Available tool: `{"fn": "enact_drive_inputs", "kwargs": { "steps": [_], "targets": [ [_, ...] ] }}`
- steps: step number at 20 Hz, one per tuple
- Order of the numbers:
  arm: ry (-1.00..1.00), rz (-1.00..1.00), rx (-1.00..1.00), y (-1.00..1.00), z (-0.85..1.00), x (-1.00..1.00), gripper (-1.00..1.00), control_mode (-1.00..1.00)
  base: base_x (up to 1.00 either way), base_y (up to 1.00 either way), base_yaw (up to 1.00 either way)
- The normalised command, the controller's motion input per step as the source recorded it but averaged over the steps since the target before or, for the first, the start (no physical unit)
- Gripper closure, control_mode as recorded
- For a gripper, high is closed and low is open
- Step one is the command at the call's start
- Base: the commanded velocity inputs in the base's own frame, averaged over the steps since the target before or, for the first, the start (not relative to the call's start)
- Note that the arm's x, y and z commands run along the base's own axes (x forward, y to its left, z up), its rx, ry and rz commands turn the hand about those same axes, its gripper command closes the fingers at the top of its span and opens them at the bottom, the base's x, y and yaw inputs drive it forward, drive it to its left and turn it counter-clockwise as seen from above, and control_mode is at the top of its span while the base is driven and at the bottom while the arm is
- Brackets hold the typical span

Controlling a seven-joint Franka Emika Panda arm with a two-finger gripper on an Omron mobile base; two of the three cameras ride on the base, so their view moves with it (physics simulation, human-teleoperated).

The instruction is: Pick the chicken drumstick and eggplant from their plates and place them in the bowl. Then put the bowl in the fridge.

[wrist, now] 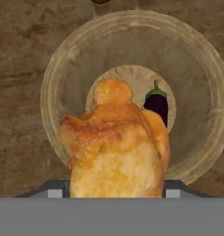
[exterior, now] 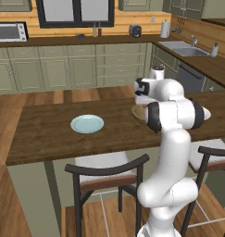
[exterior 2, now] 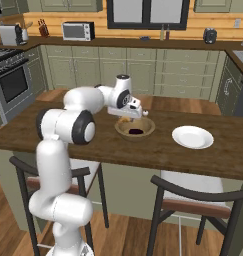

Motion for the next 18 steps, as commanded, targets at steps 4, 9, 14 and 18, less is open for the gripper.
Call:
{"fn": "enact_drive_inputs", "kwargs": {
  "steps": [4,9,14,18],
  "targets": [
    [0.0,0.0,0.0,-0.05,-0.51,0.0,1.0,-1.0,0.0,0.0,0.0],
    [0.02,0.0,0.0,-0.12,-0.42,0.02,1.0,-1.0,0.0,0.0,0.0],
    [0.03,0.0,0.0,0.0,-0.46,0.0,1.0,-1.0,0.0,0.0,0.0],
    [0.0,0.0,0.0,-0.01,-0.28,0.03,-1.0,-1.0,0.0,0.0,0.0]
  ]
}}
